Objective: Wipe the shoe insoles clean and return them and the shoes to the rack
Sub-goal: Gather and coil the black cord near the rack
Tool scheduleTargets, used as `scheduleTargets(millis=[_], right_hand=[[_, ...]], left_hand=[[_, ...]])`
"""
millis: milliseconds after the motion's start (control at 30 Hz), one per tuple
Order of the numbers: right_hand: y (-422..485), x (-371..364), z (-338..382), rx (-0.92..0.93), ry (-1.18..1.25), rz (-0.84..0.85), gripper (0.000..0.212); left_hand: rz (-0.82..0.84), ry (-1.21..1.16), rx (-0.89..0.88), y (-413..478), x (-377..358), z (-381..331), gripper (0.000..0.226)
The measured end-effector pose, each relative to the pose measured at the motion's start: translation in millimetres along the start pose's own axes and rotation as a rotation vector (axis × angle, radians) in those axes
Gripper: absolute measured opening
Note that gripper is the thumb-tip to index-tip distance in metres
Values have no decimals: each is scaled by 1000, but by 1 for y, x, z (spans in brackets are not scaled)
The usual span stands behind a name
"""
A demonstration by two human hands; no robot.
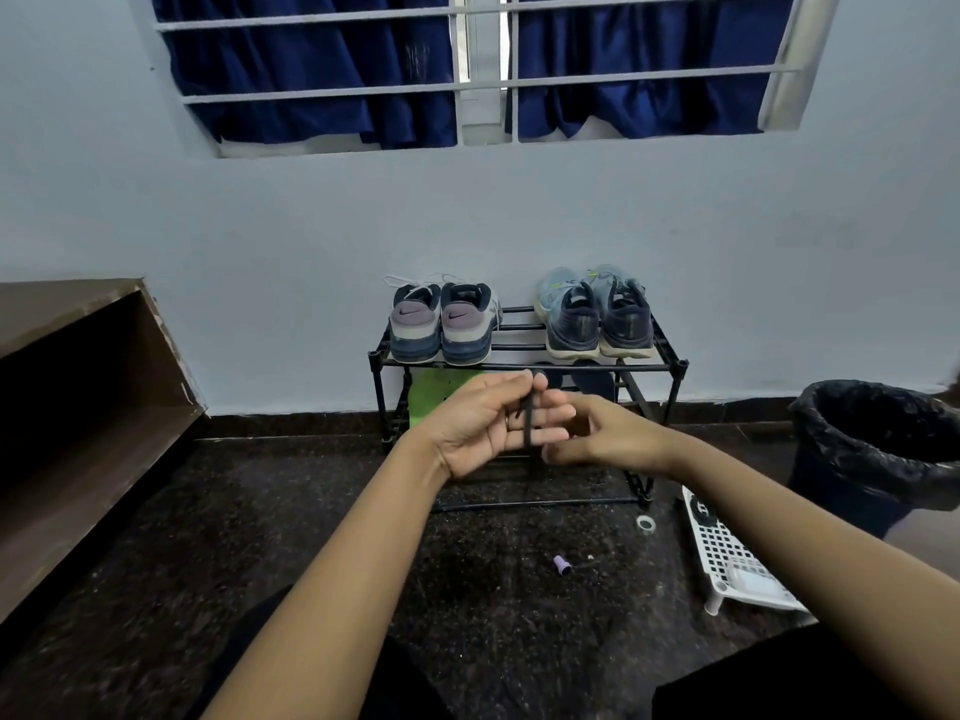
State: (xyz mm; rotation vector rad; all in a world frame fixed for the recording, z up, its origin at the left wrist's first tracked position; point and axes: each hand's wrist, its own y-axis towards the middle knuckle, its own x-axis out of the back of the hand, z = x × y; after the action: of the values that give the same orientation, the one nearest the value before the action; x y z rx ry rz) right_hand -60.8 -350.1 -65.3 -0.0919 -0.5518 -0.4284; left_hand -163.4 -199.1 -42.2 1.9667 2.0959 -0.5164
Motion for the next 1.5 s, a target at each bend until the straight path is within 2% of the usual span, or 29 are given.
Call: scheduleTargets(millis=[100, 167, 233, 333, 400, 467, 633, 700, 800, 933, 1067, 1200, 1333, 1433, 1467, 1500], right_hand=[[2, -1, 9, 96, 255, -58, 51], [5, -2, 11, 121, 314, -96, 57], [7, -8, 13, 139, 282, -145, 52], [13, -20, 14, 150, 205, -202, 30], [17, -28, 12, 120, 210, -179, 21], [19, -33, 10, 67, 278, -131, 22], [11, -32, 10, -32, 358, 102, 21], [6, -31, 14, -13, 382, 151, 22], [2, -26, 24, 50, 519, 107, 21], [-2, -13, 39, 131, 706, -39, 18], [-5, 4, 46, 167, 845, -189, 18], [-6, 24, 43, 156, 1000, -333, 15], [-4, 39, 25, 96, 1045, -470, 20], [-2, 47, 8, 3, 965, -544, 14], [-3, 47, 4, -33, 811, -532, 12], [-5, 46, -2, -78, 555, -483, 8]], left_hand=[[-59, -76, -47, 4, 1, -3, 22], [-69, -86, -65, 5, 1, -5, 22], [-66, -84, -71, 6, -1, -5, 22], [-69, -114, -90, 7, -1, -6, 22], [-73, -116, -119, 8, 2, -7, 22], [-82, -104, -151, 8, 6, -9, 21], [-174, -163, -243, 10, 18, -16, 23], [-225, -76, -293, 12, 21, -15, 23], [-265, 173, -337, 14, 24, -8, 24], [-153, 461, -260, 12, 25, 1, 23], [-25, 616, -109, 4, 17, 3, 24], [126, 609, 49, -4, 18, -1, 24], [285, 504, 110, -8, 22, -3, 26], [361, 388, 115, -13, 22, -5, 24], [368, 346, 108, -14, 20, -6, 22], [359, 302, 99, -15, 19, -7, 21]])
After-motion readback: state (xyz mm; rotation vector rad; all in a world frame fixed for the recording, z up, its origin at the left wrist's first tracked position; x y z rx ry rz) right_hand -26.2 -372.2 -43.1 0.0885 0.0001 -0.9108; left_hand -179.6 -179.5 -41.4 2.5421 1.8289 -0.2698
